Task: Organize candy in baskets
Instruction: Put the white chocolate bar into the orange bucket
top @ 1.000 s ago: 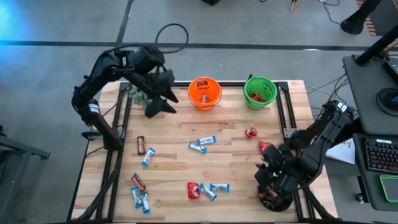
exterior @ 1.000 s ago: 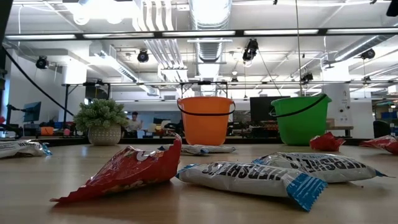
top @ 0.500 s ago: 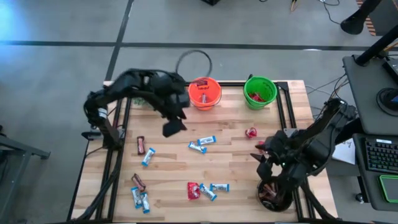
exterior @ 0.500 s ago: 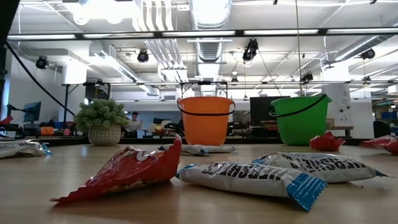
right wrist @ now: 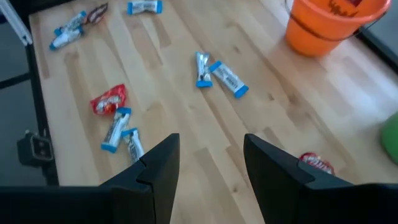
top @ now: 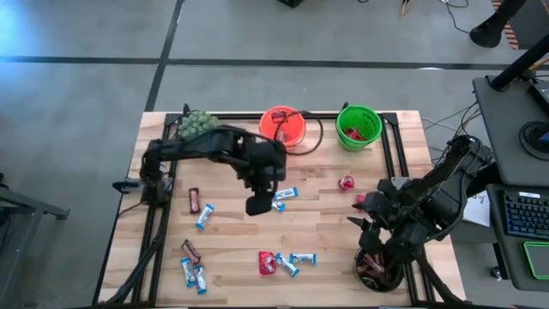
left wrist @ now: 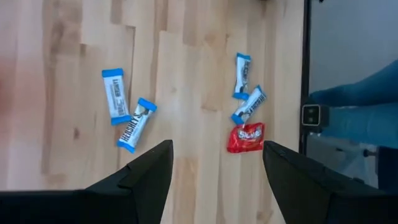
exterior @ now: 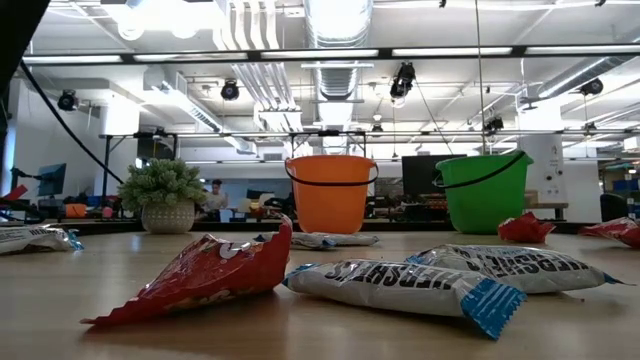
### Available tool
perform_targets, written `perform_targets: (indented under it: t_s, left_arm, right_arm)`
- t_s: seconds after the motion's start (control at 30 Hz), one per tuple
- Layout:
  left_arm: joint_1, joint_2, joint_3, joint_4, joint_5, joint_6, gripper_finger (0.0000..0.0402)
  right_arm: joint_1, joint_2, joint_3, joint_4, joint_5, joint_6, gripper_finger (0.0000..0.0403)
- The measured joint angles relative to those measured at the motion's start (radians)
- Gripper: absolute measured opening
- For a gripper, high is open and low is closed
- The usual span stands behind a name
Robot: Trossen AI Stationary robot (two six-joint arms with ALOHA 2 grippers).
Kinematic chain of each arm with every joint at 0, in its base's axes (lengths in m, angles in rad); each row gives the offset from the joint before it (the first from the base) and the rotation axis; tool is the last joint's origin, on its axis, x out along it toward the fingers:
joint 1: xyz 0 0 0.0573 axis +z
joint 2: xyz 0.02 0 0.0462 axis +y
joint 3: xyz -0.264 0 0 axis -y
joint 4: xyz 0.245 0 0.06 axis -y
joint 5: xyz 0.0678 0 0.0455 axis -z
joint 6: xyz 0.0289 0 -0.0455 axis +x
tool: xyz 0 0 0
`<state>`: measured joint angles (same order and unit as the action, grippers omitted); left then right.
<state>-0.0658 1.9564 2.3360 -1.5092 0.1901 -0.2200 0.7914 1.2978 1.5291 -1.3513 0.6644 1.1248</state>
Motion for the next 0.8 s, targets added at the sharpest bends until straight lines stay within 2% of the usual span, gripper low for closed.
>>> perform_targets:
  t_s: [0.27, 0.47, 0.57, 0.8]
  left_arm:
    - [0.021, 0.076, 0.000, -0.062, 0.008, -0.008, 0.0231]
    - [0.045, 0.135, 0.000, -0.061, 0.171, 0.000, 0.0231]
    - [0.044, 0.159, 0.000, -0.061, 0.161, 0.021, 0.0231]
    - [0.034, 0.185, 0.000, -0.062, 0.042, 0.084, 0.0231]
  right_arm:
    - [0.000, 0.000, 0.000, 0.002, -0.066, 0.000, 0.0169]
    - [0.000, 0.000, 0.000, 0.002, -0.067, -0.012, 0.0169]
    - [0.001, 0.000, 0.000, 0.002, -0.070, -0.028, 0.0169]
    - [0.001, 0.000, -0.001, 0.001, -0.070, -0.055, 0.0169]
